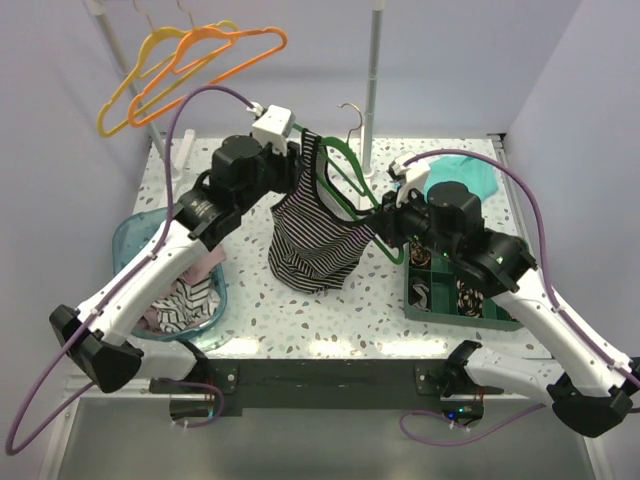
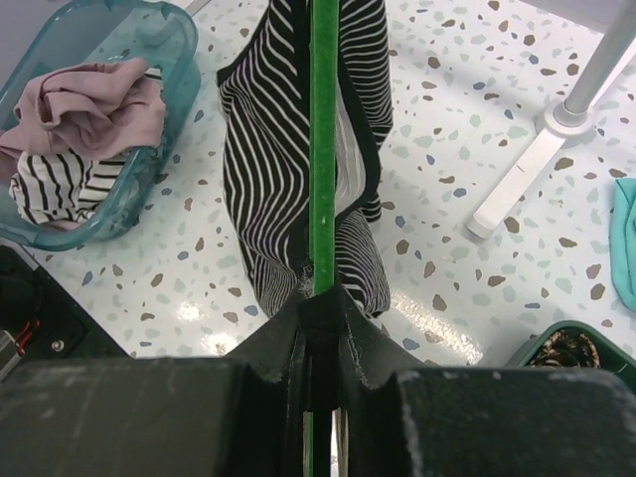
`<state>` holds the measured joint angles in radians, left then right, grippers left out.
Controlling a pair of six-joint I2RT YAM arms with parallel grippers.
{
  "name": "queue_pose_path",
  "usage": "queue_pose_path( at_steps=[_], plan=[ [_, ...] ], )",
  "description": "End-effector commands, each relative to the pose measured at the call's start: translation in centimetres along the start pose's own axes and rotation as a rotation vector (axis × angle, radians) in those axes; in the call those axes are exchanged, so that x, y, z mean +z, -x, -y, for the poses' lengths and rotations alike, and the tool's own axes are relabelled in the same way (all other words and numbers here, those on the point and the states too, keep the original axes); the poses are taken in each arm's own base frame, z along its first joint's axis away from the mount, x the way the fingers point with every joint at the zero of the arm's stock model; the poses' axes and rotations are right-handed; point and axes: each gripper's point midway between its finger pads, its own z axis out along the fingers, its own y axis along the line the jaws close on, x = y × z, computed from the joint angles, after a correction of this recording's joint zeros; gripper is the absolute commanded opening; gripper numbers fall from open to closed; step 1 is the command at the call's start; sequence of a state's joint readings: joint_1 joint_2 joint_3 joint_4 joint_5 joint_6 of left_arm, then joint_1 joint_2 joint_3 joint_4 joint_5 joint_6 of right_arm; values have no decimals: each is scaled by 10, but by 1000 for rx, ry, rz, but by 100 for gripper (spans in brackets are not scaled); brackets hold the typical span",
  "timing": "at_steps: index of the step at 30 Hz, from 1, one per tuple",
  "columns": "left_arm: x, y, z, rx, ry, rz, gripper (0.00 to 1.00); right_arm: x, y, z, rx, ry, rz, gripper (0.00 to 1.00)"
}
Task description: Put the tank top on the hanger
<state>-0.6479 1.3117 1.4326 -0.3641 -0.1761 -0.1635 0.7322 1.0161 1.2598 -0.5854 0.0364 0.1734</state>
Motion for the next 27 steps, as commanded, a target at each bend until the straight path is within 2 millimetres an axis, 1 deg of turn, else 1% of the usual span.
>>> queue_pose_path(
  at_steps=[1, 5, 7, 8, 11, 12, 14, 15, 17, 18, 19, 20, 22, 23, 25, 26, 27],
  plan=[
    [14, 0, 13, -34, -54, 7, 53, -16, 39, -3, 13, 3, 119, 0],
    [26, -2, 18, -42, -69, 5, 52, -17, 39, -3, 12, 2, 119, 0],
    [31, -5, 20, -47, -75, -2, 50, -16, 38, -2, 9, 0, 112, 0],
    [33, -8, 20, -47, -74, -8, 48, -17, 38, -2, 7, -1, 113, 0],
    [35, -6, 17, -53, -58, 3, 36, -17, 38, -2, 9, 1, 116, 0],
    [34, -2, 17, -57, -57, 14, 29, -18, 39, -3, 8, 3, 117, 0],
    [31, 7, 16, -60, -51, 38, 21, -18, 38, -2, 7, -2, 115, 0],
    [28, 14, 15, -58, -47, 55, 15, -18, 39, -2, 7, -5, 116, 0],
    [25, 23, 13, -53, -34, 71, 10, -17, 37, -1, 5, -10, 109, 0],
    [22, 33, 12, -46, -30, 88, 9, -17, 37, 0, 5, -12, 107, 0],
    [21, 38, 8, -43, -11, 98, 8, -18, 38, -1, 4, -10, 109, 0],
    [19, 50, 8, -42, -6, 122, 7, -18, 39, -2, 2, -5, 111, 0],
    [17, 61, 6, -29, 5, 133, 7, -20, 42, -2, 5, -5, 117, 0],
    [16, 72, 7, -28, 3, 153, 7, -21, 44, -2, 6, -3, 123, 0],
    [17, 79, 7, -18, 3, 154, 8, -25, 54, -5, 7, 5, 140, 0],
    [18, 87, 8, -19, 2, 168, 9, -27, 58, -6, 10, 7, 148, 0],
    [19, 87, 8, -11, 3, 160, 12, -29, 63, -5, 16, 3, 159, 0]
  ],
)
